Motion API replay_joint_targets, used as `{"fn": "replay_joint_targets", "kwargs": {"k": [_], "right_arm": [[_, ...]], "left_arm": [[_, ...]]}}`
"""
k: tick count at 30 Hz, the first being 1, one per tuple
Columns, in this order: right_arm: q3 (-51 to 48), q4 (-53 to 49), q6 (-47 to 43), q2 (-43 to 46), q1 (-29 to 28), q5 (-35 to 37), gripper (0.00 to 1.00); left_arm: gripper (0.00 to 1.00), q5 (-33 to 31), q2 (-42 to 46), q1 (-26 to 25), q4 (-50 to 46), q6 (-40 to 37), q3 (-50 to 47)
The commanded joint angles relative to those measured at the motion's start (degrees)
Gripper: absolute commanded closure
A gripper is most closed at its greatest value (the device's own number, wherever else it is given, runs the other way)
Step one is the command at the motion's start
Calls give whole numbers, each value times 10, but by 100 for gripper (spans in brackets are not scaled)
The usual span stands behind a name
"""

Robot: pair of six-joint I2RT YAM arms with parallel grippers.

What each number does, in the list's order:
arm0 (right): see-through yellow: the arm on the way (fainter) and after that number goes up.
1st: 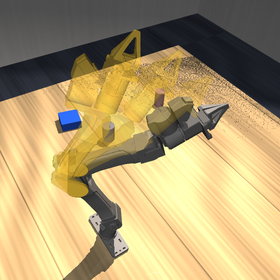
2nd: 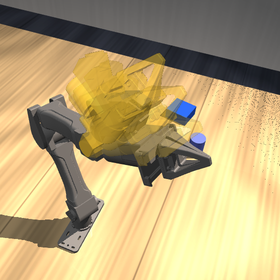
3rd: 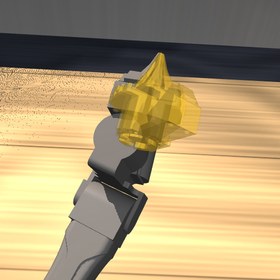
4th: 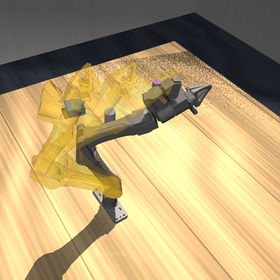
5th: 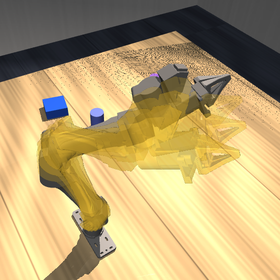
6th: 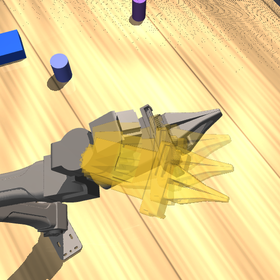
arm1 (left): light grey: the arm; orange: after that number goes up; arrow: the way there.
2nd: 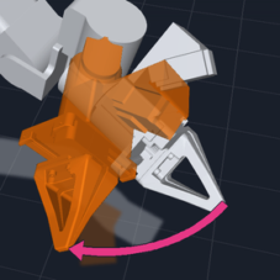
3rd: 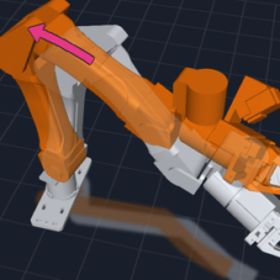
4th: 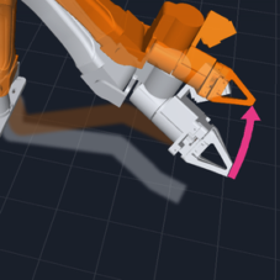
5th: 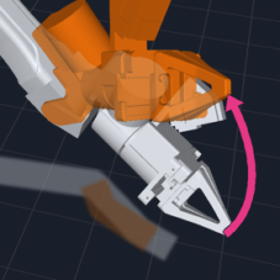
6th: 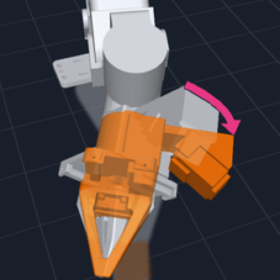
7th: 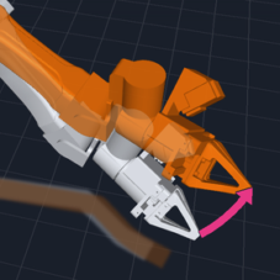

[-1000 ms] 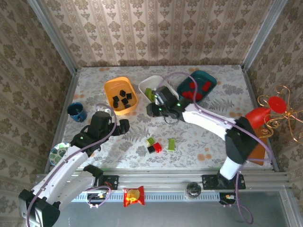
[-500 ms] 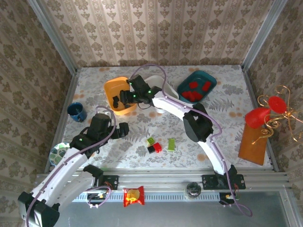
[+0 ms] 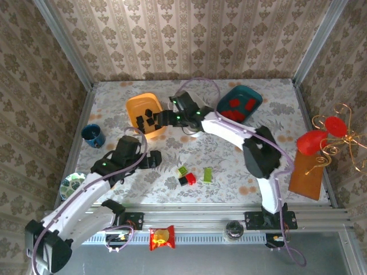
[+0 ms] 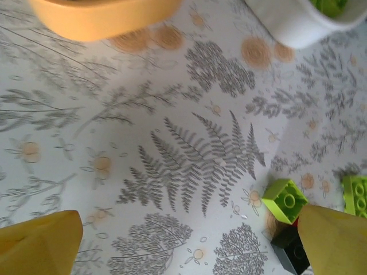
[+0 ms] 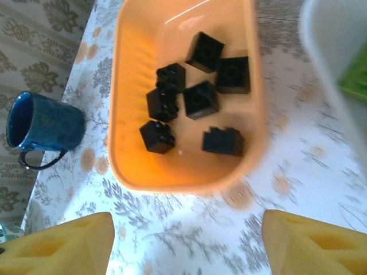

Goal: Sort the legos into containers by color
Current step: Pick up the lego from the middle-left of the table.

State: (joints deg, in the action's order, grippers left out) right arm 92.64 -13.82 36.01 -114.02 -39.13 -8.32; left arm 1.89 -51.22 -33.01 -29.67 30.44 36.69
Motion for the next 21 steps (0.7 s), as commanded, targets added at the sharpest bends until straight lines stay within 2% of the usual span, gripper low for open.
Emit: {"fn": "replay_joint_targets", "kwargs": {"k": [1, 5, 8, 15, 21], "right_arm": [[-115, 46, 18, 104, 12, 38, 31], [-257, 49, 22, 207, 30, 53, 31], [-326, 31, 14, 269, 33, 75, 31], [-414, 10, 22, 369, 35, 93, 31], [-449, 7, 31, 413, 35, 96, 31]], "left_arm": [[4, 36, -50, -34, 41, -10, 27], [6, 64, -147, -83, 69, -32, 53], [5, 81, -219, -105, 85, -44, 72], [7, 63, -322, -136, 102, -62, 113], [11, 65, -377, -144, 110, -72, 127]]}}
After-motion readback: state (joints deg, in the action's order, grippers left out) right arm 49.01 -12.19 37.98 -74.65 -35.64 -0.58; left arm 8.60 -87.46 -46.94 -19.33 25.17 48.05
